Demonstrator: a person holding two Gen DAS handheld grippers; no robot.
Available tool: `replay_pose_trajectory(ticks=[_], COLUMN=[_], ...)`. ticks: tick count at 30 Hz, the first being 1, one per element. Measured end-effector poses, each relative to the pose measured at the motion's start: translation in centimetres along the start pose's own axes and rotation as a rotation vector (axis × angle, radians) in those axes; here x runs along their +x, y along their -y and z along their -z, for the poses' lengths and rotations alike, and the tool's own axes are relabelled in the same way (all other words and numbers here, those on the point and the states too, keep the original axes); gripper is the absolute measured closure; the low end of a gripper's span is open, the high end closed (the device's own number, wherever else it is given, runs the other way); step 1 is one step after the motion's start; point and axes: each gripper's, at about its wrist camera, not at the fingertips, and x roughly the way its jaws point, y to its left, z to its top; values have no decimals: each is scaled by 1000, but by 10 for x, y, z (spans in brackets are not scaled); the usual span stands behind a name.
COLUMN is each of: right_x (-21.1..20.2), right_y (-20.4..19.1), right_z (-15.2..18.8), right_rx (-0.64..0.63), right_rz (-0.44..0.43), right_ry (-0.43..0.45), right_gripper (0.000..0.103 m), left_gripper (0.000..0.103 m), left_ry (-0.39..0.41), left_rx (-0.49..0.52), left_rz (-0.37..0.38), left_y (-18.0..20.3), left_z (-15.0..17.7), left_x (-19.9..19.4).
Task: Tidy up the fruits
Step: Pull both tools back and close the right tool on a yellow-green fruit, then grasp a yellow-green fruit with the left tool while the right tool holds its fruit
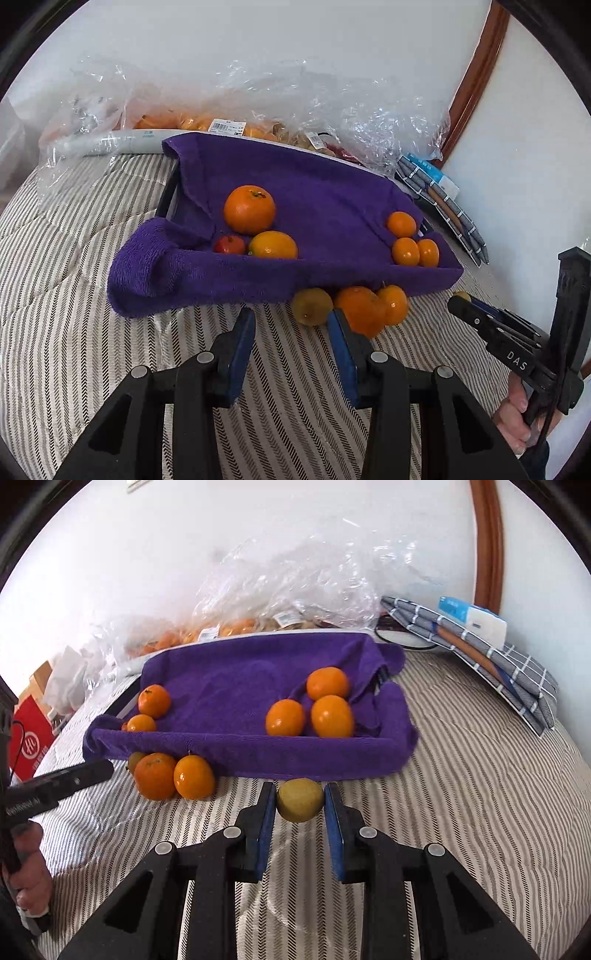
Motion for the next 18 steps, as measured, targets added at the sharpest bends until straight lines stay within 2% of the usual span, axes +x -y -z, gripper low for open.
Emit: replay_pose_trajectory(ticks=[3,5,11,12,13,18], right_x=[0,2,5,6,6,2], right_y=[-3,-6,-4,-4,-4,-4], right_z=[1,1,0,1,1,2], right_rx=[-16,-34,-24,-23,-24,-23], right_rz=[-7,-7,-32,-33,-35,-34], right_ry=[-3,-13,-23,-26,-27,-5], right_gripper=[77,77,77,77,77,77], left_gripper=[65,66,67,68,76,76], left_ry=[-33,-41,-62,-60,-58,-1], left_rx=[-37,-32,-31,-21,-7,4], left_rz=[24,-8,-16,-25,-31,-29], left_y=[0,3,13,15,17,19], left_z=[-3,-4,-7,-8,-6,-2], left_x=[10,16,29,30,30,17])
